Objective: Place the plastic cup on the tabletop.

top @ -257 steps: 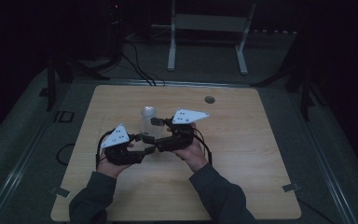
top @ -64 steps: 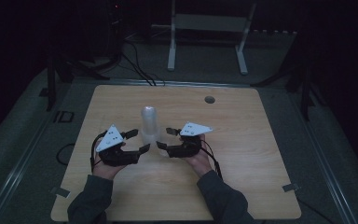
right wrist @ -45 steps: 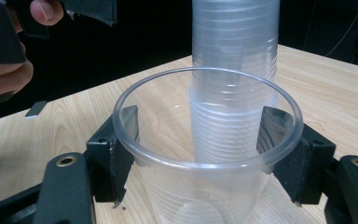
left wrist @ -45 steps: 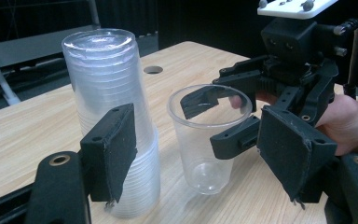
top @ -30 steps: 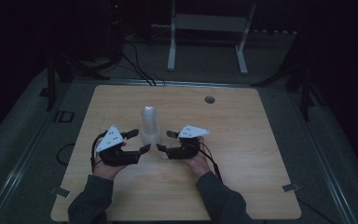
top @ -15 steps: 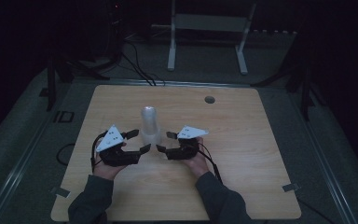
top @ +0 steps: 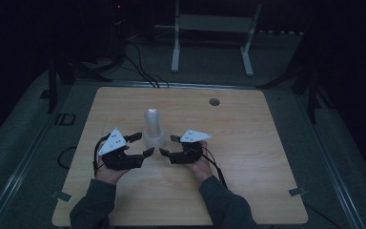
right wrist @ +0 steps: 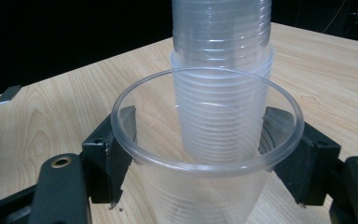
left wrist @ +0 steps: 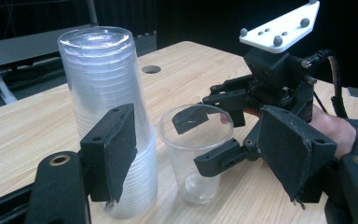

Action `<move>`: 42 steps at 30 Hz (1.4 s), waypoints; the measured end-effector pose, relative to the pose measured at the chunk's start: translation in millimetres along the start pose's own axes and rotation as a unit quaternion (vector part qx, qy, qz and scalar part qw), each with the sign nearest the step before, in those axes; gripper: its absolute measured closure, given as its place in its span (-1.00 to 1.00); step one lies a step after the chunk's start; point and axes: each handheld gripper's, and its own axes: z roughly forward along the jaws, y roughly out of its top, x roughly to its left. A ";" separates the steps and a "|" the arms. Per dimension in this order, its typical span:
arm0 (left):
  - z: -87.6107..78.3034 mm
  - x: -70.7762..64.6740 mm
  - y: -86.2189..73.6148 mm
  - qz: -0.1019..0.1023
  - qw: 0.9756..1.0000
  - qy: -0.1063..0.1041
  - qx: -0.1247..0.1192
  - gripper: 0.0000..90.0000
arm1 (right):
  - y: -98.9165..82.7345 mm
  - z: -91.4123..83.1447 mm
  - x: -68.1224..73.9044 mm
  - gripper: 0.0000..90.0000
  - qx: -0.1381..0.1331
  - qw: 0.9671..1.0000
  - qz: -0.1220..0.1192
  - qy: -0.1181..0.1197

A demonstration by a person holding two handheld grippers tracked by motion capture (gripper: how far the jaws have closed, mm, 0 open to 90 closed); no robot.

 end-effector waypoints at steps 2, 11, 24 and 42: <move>-0.1 0.3 -0.1 0.000 1.000 0.000 0.000 -0.36 | -0.7 0.6 0.1 -0.40 0.001 1.000 -0.001 -0.001; -0.2 0.3 -0.1 0.000 1.000 0.000 0.000 -0.36 | -2.8 1.3 -0.2 -0.40 0.004 1.000 0.000 -0.003; -0.4 0.4 0.0 0.000 1.000 0.000 -0.001 -0.36 | -6.2 3.0 1.0 -0.43 0.009 1.000 0.002 -0.003; 0.3 0.4 -0.3 -0.002 1.000 -0.002 0.000 -0.36 | -9.1 2.6 2.3 -0.70 0.029 1.000 0.002 -0.006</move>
